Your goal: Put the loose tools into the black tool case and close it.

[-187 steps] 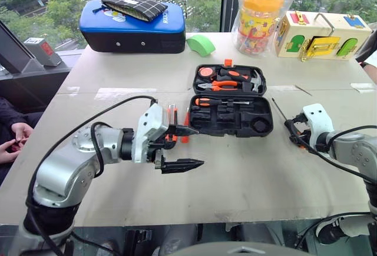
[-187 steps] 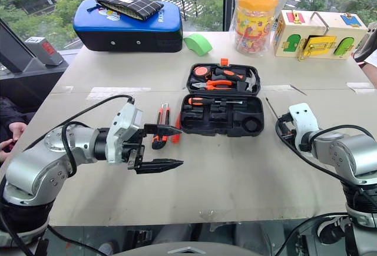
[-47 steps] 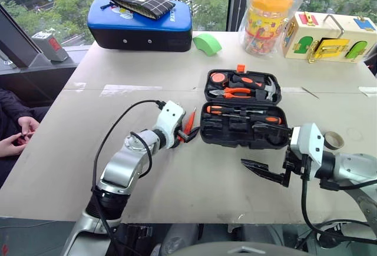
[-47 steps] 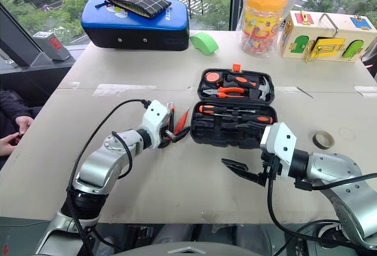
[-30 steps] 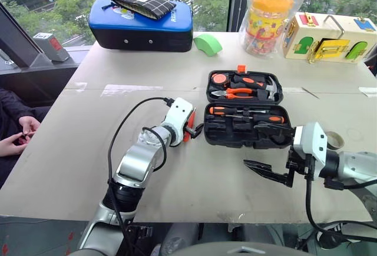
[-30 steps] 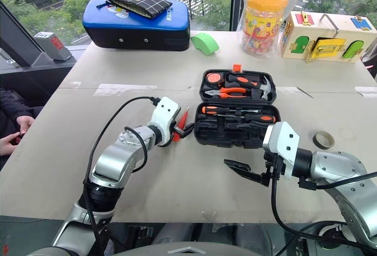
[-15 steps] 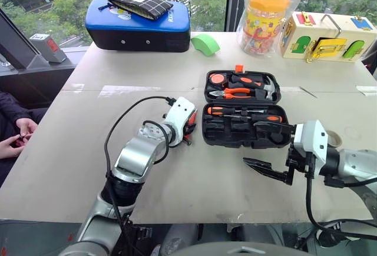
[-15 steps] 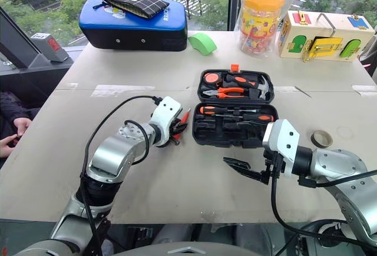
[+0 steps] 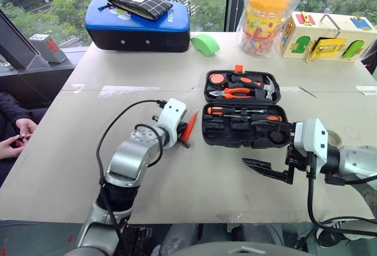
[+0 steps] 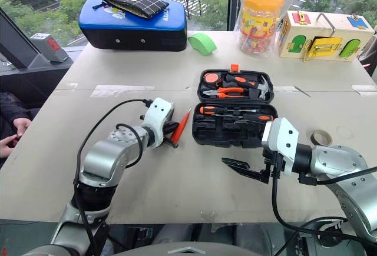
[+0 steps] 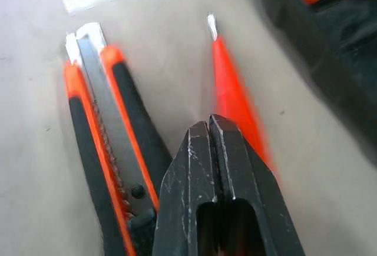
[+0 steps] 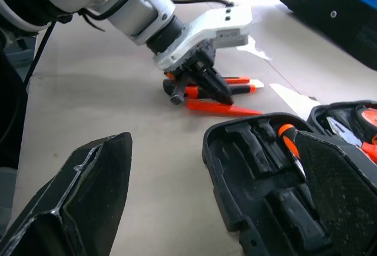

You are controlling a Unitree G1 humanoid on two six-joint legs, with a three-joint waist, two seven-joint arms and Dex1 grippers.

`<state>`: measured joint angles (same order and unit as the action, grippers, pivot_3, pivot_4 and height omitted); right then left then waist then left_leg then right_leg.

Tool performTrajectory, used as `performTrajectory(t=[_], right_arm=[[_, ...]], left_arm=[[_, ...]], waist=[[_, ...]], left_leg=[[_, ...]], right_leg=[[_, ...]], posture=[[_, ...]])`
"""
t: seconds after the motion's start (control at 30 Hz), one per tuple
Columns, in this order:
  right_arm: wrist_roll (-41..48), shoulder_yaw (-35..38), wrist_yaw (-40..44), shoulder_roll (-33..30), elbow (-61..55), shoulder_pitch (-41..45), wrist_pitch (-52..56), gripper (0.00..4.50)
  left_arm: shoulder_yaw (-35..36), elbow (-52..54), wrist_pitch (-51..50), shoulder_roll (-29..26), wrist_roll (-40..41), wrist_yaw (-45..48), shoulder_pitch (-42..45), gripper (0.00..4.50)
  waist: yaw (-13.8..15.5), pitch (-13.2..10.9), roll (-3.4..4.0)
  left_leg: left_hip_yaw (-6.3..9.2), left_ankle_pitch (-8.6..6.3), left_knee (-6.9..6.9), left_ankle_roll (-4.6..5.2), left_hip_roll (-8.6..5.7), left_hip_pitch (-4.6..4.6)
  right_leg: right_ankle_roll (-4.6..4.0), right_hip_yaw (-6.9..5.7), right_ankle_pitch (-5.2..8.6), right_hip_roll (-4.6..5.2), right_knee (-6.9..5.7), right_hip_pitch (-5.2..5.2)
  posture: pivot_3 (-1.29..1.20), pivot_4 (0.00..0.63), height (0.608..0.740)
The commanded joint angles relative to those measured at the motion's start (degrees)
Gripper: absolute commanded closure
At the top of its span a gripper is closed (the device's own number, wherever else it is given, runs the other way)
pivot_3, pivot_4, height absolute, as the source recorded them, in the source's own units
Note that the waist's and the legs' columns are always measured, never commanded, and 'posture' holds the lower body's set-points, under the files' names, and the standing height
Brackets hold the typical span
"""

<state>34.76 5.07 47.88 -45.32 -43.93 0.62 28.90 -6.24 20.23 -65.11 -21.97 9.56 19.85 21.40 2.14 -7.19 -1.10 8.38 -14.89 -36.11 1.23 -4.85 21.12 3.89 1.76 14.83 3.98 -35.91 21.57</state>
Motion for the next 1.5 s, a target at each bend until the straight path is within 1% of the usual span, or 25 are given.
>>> performTrajectory(t=[0.03, 0.13, 0.2, 0.27, 0.33, 0.37, 0.43, 0.5, 0.57, 0.6, 0.63, 0.7, 0.73, 0.8, 0.9, 1.03, 1.13, 1.17, 1.23, 1.27, 1.3, 1.33, 1.4, 1.5], right_arm=[[2.1, 1.8, -0.1, -0.6, -0.7, 1.1, 0.7, 0.0], [1.7, 4.0, -0.2, -0.9, -0.8, -1.6, 0.2, 0.0], [2.5, 5.5, -0.8, -0.7, -1.8, -3.1, 0.4, 0.0], [2.7, 6.6, -1.1, -0.5, -2.6, -5.0, 0.1, 0.0], [2.1, 7.5, -1.9, -0.2, -3.1, -6.7, -0.3, 0.0], [1.8, 7.9, -2.4, 0.1, -3.3, -7.5, -0.5, 0.0], [1.1, 8.2, -3.5, 0.9, -3.9, -9.3, -1.1, 0.0], [0.6, 7.9, -4.4, 1.4, -4.8, -10.5, -1.3, 0.0], [0.9, 7.7, -5.4, 1.8, -5.9, -10.7, -0.9, 0.0], [1.4, 7.7, -5.8, 1.8, -6.5, -10.5, -0.6, 0.0], [1.9, 7.4, -6.3, 1.7, -7.1, -9.8, -0.2, 0.0], [2.9, 7.3, -7.0, 1.6, -7.6, -8.8, 0.5, 0.0], [2.9, 7.5, -6.6, 1.4, -7.6, -9.2, 0.3, 0.0], [2.1, 7.7, -5.4, 0.9, -7.1, -10.6, -0.6, 0.0], [1.1, 7.8, -5.3, 0.8, -6.7, -11.7, -1.2, 0.0], [2.3, 8.1, -6.6, 0.8, -7.5, -10.7, -0.2, 0.0], [2.9, 8.5, -6.9, 0.5, -8.6, -11.3, 0.3, 0.0], [2.9, 8.5, -7.0, 0.5, -8.7, -11.6, 0.4, 0.0], [2.7, 9.0, -6.9, 0.4, -8.6, -12.4, 0.4, 0.0], [2.7, 9.4, -6.8, 0.3, -8.6, -12.7, 0.3, 0.0], [2.6, 9.7, -6.4, 0.2, -8.4, -13.1, 0.1, 0.0], [2.5, 9.8, -6.2, 0.2, -8.2, -13.5, -0.1, 0.0], [2.2, 9.8, -6.1, 0.2, -8.0, -13.8, -0.4, 0.0], [2.7, 9.6, -6.8, 0.4, -8.1, -12.9, 0.0, 0.0]], left_arm=[[6.0, 4.2, 5.8, -0.6, 2.7, 2.0, 0.3, 4.46], [11.6, 4.5, 9.5, 0.1, 8.7, 6.8, 0.4, 4.46], [11.7, 3.0, 9.9, -2.3, 9.4, 8.7, 1.7, 4.46], [11.4, 1.4, 10.3, -3.5, 9.4, 9.0, 3.3, 4.46], [11.8, 1.1, 6.0, -2.7, 12.0, 8.8, 5.1, 4.46], [11.2, 1.2, 3.4, -3.2, 12.9, 9.1, 5.7, 4.46], [11.5, 0.9, -2.5, -2.1, 14.6, 7.8, 6.9, 3.97], [8.2, 1.7, -5.1, -3.9, 12.6, 5.9, 7.4, 3.34], [5.4, 3.4, -6.1, -4.7, 10.1, 2.9, 8.0, 2.4], [2.6, 4.7, -7.7, -5.5, 8.9, 1.4, 8.5, 1.94], [0.6, 5.7, -9.6, -6.2, 8.2, 0.5, 9.2, 1.94], [0.4, 6.4, -13.9, -5.3, 9.8, 0.4, 10.0, 1.94], [-1.4, 6.5, -16.0, -5.8, 8.7, -1.1, 10.6, 1.94], [-2.6, 5.9, -19.8, -5.1, 7.9, -3.1, 11.1, 1.94], [-3.4, 4.0, -21.8, -3.3, 7.0, -5.2, 11.1, 1.94], [-4.0, 1.3, -21.3, -1.7, 6.0, -6.8, 10.7, 1.94], [-5.4, -0.2, -19.5, -0.2, 6.9, -6.1, 9.3, 1.94], [-6.2, -0.5, -18.7, -0.7, 6.9, -5.6, 9.0, 2.18], [-6.6, -0.7, -16.8, -1.5, 6.8, -4.9, 9.0, 2.83], [-6.7, -0.7, -16.2, -1.8, 6.6, -4.7, 9.0, 3.35], [-7.0, -0.5, -15.4, -2.3, 6.4, -4.6, 9.0, 3.59], [-7.3, -0.4, -14.4, -2.8, 6.2, -4.5, 8.9, 4.16], [-7.6, -0.2, -12.4, -3.7, 5.7, -4.2, 8.5, 4.19], [-5.1, 0.7, -8.3, -3.9, 6.1, -3.3, 7.8, 4.19]], waist=[[0.1, 0.0, -0.06], [0.3, 0.0, -0.06], [0.3, 0.0, -0.07], [0.2, 0.0, -0.06], [0.2, 0.0, -0.06], [0.2, 0.0, -0.06], [0.1, 0.0, -0.07], [0.0, 0.0, -0.07], [-0.2, 0.0, -0.06], [-0.2, 0.0, -0.06], [-0.2, 0.0, -0.07], [-0.2, 0.0, -0.07], [-0.2, 0.0, -0.08], [0.0, 0.0, -0.1], [0.0, 0.0, -0.11], [0.0, 0.0, -0.11], [0.0, 0.0, -0.07], [0.0, 0.0, -0.06], [0.0, 0.0, -0.08], [0.1, 0.0, -0.07], [0.1, 0.0, -0.07], [0.0, 0.0, -0.07], [0.0, 0.0, -0.07], [0.1, 0.0, -0.06]], left_leg=[[0.03, 0.0, 0.0, 0.0, 0.01, 0.03], [0.07, 0.0, 0.0, -0.01, 0.01, 0.08], [0.07, 0.0, -0.01, 0.0, 0.0, 0.13], [0.05, 0.0, -0.02, -0.01, -0.01, 0.13], [0.05, 0.0, -0.03, 0.0, -0.01, 0.11], [0.05, 0.0, -0.04, 0.0, -0.01, 0.11], [0.05, 0.0, -0.06, 0.01, -0.01, 0.11], [0.06, 0.0, -0.07, 0.01, -0.01, 0.1], [0.07, 0.0, -0.07, 0.0, 0.01, 0.09], [0.07, 0.01, -0.06, 0.0, 0.02, 0.07], [0.06, 0.01, -0.06, 0.0, 0.02, 0.08], [0.06, 0.0, -0.06, 0.0, 0.02, 0.08], [0.04, 0.0, -0.07, 0.0, 0.0, 0.08], [0.05, 0.0, -0.08, 0.01, -0.01, 0.08], [0.06, 0.0, -0.07, 0.0, -0.01, 0.08], [0.05, 0.01, -0.08, -0.01, 0.0, 0.06], [0.04, 0.01, -0.08, -0.01, 0.0, 0.04], [0.03, 0.01, -0.08, -0.01, 0.0, 0.04], [0.02, 0.01, -0.07, -0.01, 0.0, 0.04], [0.04, 0.01, -0.07, -0.01, 0.0, 0.03], [0.04, 0.01, -0.07, -0.01, 0.0, 0.03], [0.04, 0.01, -0.07, -0.01, 0.01, 0.04], [0.01, 0.01, -0.08, -0.01, 0.0, 0.04], [0.01, 0.01, -0.08, -0.01, 0.0, 0.04]], right_leg=[[0.0, -0.03, 0.0, 0.0, 0.0, 0.02], [-0.01, -0.1, 0.0, 0.04, 0.03, 0.02], [-0.01, -0.14, 0.0, 0.05, 0.06, 0.02], [-0.01, -0.11, 0.0, 0.04, 0.06, 0.03], [-0.01, -0.12, 0.0, 0.03, 0.05, 0.01], [-0.01, -0.12, 0.0, 0.03, 0.05, 0.0], [0.0, -0.11, 0.0, 0.02, 0.04, 0.0], [0.01, -0.13, 0.0, -0.01, 0.02, 0.0], [0.01, -0.12, 0.0, -0.05, 0.0, 0.01], [0.01, -0.1, 0.0, -0.06, -0.01, 0.01], [0.01, -0.09, 0.0, -0.05, -0.02, 0.01], [0.01, -0.08, 0.0, -0.04, -0.02, 0.0], [0.01, -0.07, 0.0, -0.03, -0.02, 0.0], [0.02, -0.1, 0.0, -0.04, -0.01, -0.01], [0.02, -0.11, 0.01, -0.06, -0.01, -0.01], [0.01, -0.08, 0.0, -0.04, -0.03, 0.0], [0.01, -0.07, 0.0, -0.03, -0.04, -0.02], [0.01, -0.07, 0.0, -0.03, -0.04, -0.02], [0.01, -0.05, 0.0, -0.03, -0.04, -0.01], [0.01, -0.07, 0.0, -0.03, -0.04, -0.02], [0.01, -0.07, 0.0, -0.03, -0.04, -0.01], [0.01, -0.07, 0.0, -0.03, -0.04, -0.01], [0.01, -0.04, 0.0, -0.01, -0.04, -0.01], [0.01, -0.03, 0.0, -0.01, -0.04, -0.01]], posture=[[0.0, 0.15, 0.74], [0.0, 0.15, 0.74], [0.0, 0.15, 0.74], [0.0, 0.15, 0.74], [0.0, 0.15, 0.74], [0.0, 0.15, 0.74], [0.0, 0.15, 0.74], [0.0, 0.15, 0.74], [0.0, 0.15, 0.74], [0.0, 0.15, 0.74], [0.0, 0.15, 0.74], [0.0, 0.15, 0.74], [0.0, 0.15, 0.74], [0.0, 0.15, 0.74], [0.0, 0.15, 0.74], [0.0, 0.15, 0.74], [0.0, 0.15, 0.74], [0.0, 0.15, 0.74], [0.0, 0.15, 0.74], [0.0, 0.15, 0.74], [0.0, 0.15, 0.74], [0.0, 0.15, 0.74], [0.0, 0.15, 0.74], [0.0, 0.15, 0.74]])
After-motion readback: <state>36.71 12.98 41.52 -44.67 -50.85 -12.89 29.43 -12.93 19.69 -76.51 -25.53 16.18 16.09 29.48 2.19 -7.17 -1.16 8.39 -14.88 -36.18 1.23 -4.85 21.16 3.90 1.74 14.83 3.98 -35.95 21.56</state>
